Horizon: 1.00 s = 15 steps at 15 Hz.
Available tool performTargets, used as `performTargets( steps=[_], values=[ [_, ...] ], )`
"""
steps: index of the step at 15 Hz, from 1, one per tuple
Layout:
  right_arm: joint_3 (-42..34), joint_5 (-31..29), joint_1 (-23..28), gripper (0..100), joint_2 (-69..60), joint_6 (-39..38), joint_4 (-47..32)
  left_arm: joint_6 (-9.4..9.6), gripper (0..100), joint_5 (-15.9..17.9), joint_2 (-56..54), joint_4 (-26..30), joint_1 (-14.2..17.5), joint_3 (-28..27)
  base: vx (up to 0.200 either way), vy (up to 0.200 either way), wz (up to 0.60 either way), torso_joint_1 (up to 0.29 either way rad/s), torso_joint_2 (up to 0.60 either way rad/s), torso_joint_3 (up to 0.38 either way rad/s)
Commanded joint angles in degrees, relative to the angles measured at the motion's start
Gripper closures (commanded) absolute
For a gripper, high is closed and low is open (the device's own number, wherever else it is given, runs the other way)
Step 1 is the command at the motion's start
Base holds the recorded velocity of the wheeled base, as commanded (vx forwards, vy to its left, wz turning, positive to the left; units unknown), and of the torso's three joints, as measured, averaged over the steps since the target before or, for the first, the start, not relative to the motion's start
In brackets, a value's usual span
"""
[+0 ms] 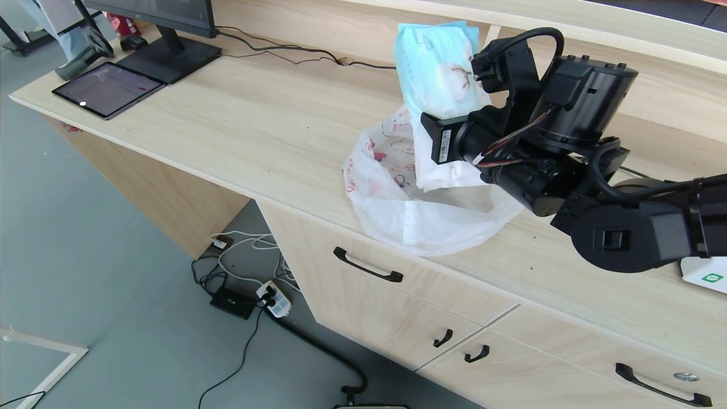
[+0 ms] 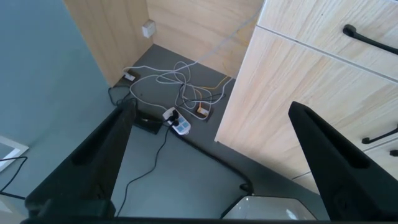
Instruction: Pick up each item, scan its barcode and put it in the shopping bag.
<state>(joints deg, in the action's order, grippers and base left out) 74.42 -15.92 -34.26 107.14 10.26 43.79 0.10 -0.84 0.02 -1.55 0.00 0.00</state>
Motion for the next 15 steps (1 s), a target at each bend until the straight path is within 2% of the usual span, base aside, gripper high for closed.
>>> performTargets(
  steps=[1, 4, 5, 10, 14, 15],
  values=[
    [-2.09, 0.01, -0.02, 100, -0.44, 0.55, 0.77, -0.01, 0, -0.04, -0.02, -0.03, 0.0, 0.0, 0.0, 0.0, 0.0, 0.0, 0.0, 0.0],
    [-6.13, 0.1, -1.52, 100, -0.88, 0.72, 2.79, -0.01, 0, -0.04, -0.02, -0.03, 0.0, 0.0, 0.0, 0.0, 0.0, 0.0, 0.0, 0.0],
    [-6.13, 0.1, -1.52, 0, -0.88, 0.55, 2.79, -0.01, 0, 0.05, -0.02, -0.12, 0.0, 0.0, 0.0, 0.0, 0.0, 0.0, 0.0, 0.0],
    [-7.36, 0.01, -1.34, 0, -0.88, 0.9, 7.01, -0.01, 0, 0.05, -0.02, -0.12, 0.0, 0.0, 0.0, 0.0, 0.0, 0.0, 0.0, 0.0],
    [-10.61, 0.19, -2.04, 0, -3.26, 6.52, 17.47, 0.08, 0, 0.05, -0.02, -0.03, 0.0, 0.0, 0.0, 0.0, 0.0, 0.0, 0.0, 0.0],
    [-10.09, 0.28, -3.27, 0, -4.22, 6.52, 17.82, 0.08, 0, 0.05, -0.02, -0.03, 0.0, 0.0, 0.0, 0.0, 0.0, 0.0, 0.0, 0.0]
  ],
)
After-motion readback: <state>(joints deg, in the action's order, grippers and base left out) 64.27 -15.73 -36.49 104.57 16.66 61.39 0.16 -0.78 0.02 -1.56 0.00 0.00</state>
